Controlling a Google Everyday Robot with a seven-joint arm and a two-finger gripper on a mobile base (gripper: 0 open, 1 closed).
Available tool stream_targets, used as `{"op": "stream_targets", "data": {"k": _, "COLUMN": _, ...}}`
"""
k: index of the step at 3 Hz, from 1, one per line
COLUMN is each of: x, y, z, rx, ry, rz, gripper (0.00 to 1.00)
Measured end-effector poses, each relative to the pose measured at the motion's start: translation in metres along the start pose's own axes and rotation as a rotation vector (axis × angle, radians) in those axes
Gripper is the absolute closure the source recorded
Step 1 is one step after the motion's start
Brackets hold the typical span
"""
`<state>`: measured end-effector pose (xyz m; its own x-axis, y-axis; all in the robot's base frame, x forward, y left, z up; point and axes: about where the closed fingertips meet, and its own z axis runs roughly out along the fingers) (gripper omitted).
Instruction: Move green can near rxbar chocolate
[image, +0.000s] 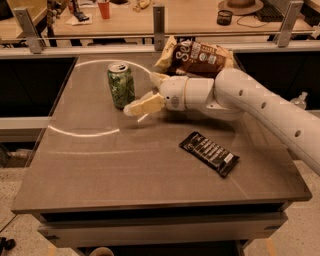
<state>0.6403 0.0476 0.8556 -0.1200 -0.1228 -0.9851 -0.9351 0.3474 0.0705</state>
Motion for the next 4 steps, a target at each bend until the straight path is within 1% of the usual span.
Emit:
{"op": "stream_targets", "data": {"k": 1, "x": 0.003, "y": -0.004, "z": 0.024, "rx": -0.047, "ry": -0.019, "rz": -0.008, "gripper": 0.0}}
{"op": "stream_targets", "data": {"k": 2, "x": 0.001, "y": -0.008, "z": 0.042, "rx": -0.078, "ry": -0.038, "rz": -0.023, "gripper": 0.0}}
{"op": "stream_targets", "data": {"k": 3, "x": -0.007, "y": -0.012, "z": 0.052, "rx": -0.095, "ry": -0.028, "rz": -0.033, "gripper": 0.0}}
{"op": "stream_targets", "data": {"k": 4, "x": -0.016, "y": -0.013, "z": 0.057, "rx": -0.109, "ry": -0.018, "rz": -0.03, "gripper": 0.0}}
